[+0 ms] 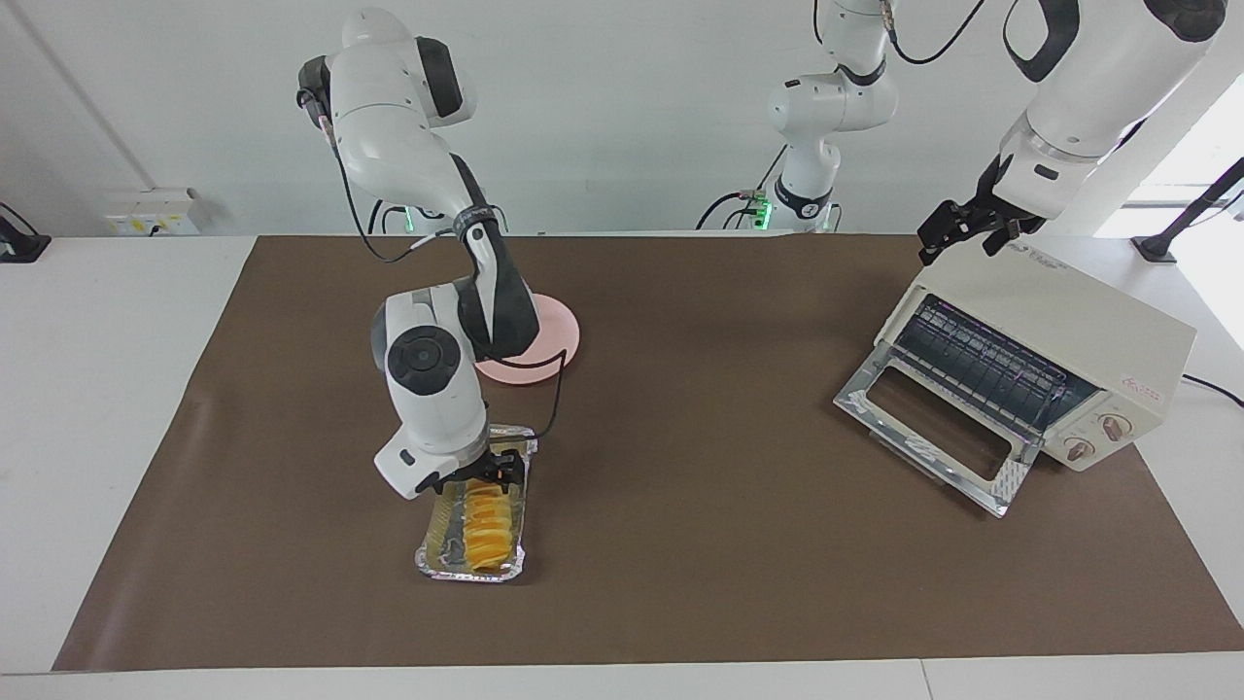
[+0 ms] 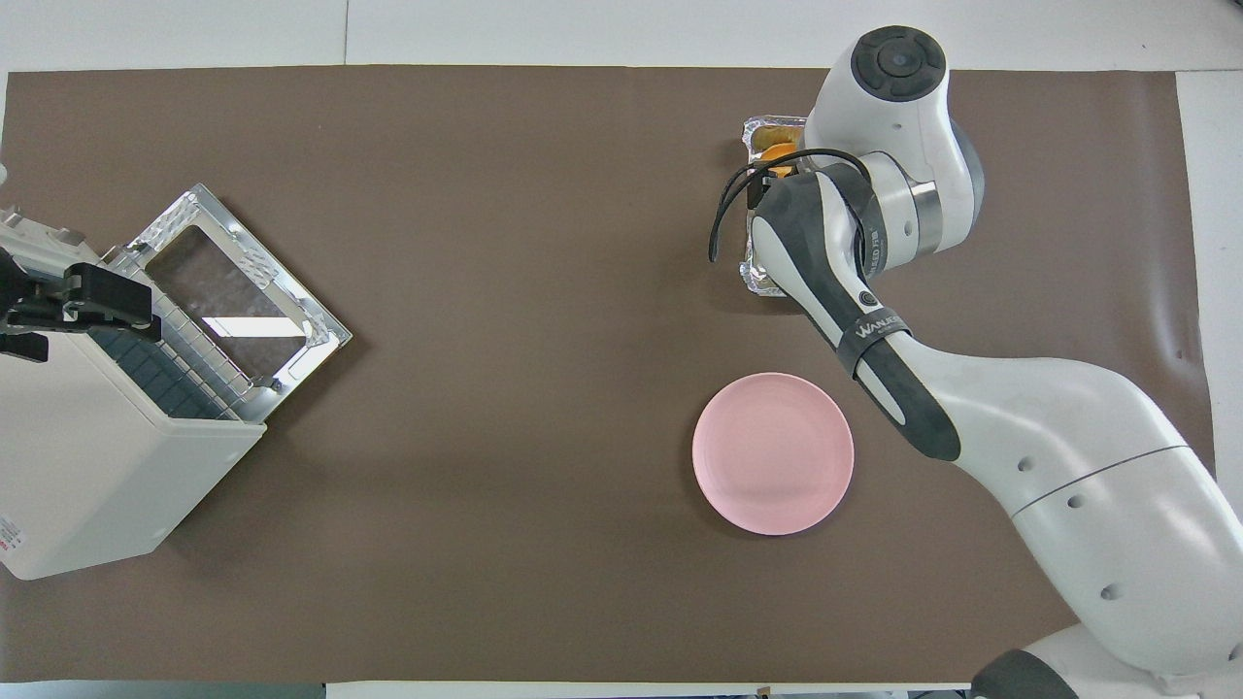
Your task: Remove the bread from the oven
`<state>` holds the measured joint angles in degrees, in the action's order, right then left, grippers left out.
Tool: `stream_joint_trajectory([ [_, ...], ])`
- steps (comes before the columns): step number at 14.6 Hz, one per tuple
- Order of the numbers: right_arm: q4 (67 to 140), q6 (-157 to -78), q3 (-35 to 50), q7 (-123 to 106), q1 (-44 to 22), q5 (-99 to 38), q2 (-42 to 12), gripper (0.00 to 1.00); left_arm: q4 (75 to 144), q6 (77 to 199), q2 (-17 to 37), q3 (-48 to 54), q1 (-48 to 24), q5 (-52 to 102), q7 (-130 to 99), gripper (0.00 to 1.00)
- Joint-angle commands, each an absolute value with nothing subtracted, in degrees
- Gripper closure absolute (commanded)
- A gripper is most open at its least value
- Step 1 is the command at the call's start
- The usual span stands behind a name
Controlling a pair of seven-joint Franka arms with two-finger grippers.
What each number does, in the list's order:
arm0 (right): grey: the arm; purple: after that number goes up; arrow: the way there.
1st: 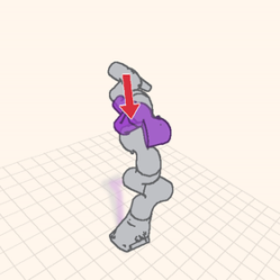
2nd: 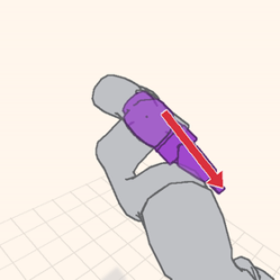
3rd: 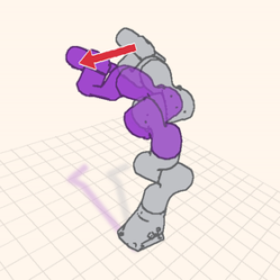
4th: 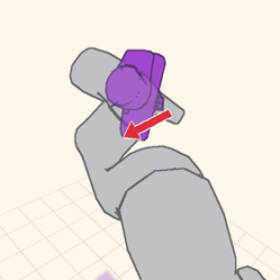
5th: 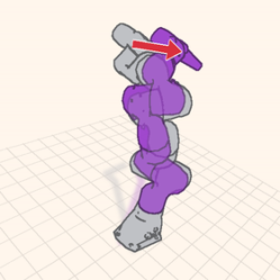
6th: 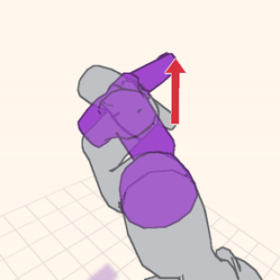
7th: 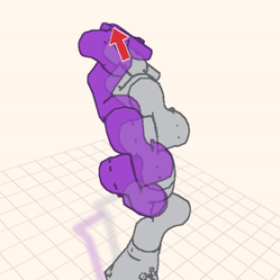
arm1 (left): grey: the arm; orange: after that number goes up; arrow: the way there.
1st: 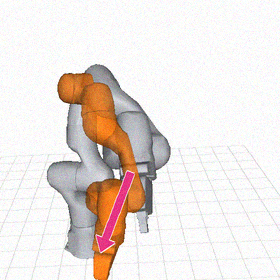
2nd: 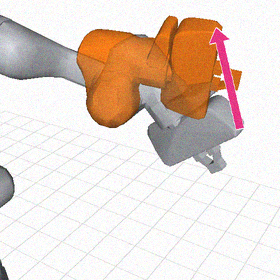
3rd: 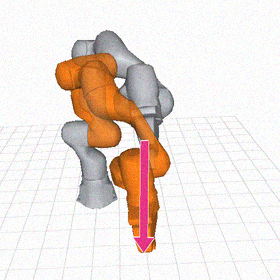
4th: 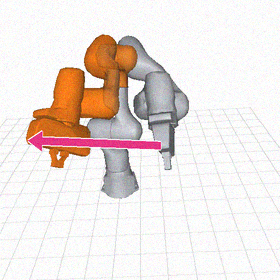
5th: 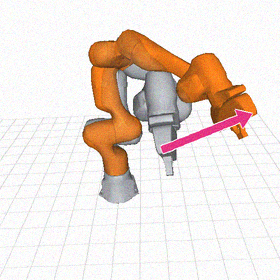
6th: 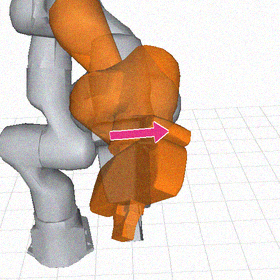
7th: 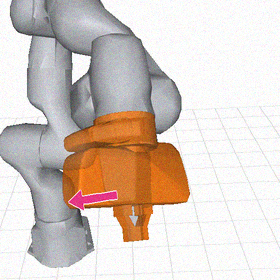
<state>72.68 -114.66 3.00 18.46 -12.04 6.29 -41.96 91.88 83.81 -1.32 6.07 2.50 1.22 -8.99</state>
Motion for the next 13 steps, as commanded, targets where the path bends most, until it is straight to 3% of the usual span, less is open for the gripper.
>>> stream_joint_trajectory([
  [1,71.72,-116.10,2.72,20.91,-13.01,8.70,-43.33,0.02,92.37,83.41,-2.20,6.06,2.90,1.67,-8.53,0.00],
  [2,71.81,-116.10,2.72,21.00,-12.83,8.61,-43.33,0.15,92.37,83.32,-2.20,6.06,2.90,1.67,-8.53,0.00],
  [4,71.81,-116.45,2.72,21.01,-12.57,8.53,-43.33,0.98,92.37,83.32,-2.20,6.06,2.90,1.67,-8.53,0.00],
  [13,71.72,-114.53,2.90,21.01,-12.40,8.00,-42.37,1.00,92.37,83.41,-2.20,6.06,2.90,1.67,-8.53,0.00],
])
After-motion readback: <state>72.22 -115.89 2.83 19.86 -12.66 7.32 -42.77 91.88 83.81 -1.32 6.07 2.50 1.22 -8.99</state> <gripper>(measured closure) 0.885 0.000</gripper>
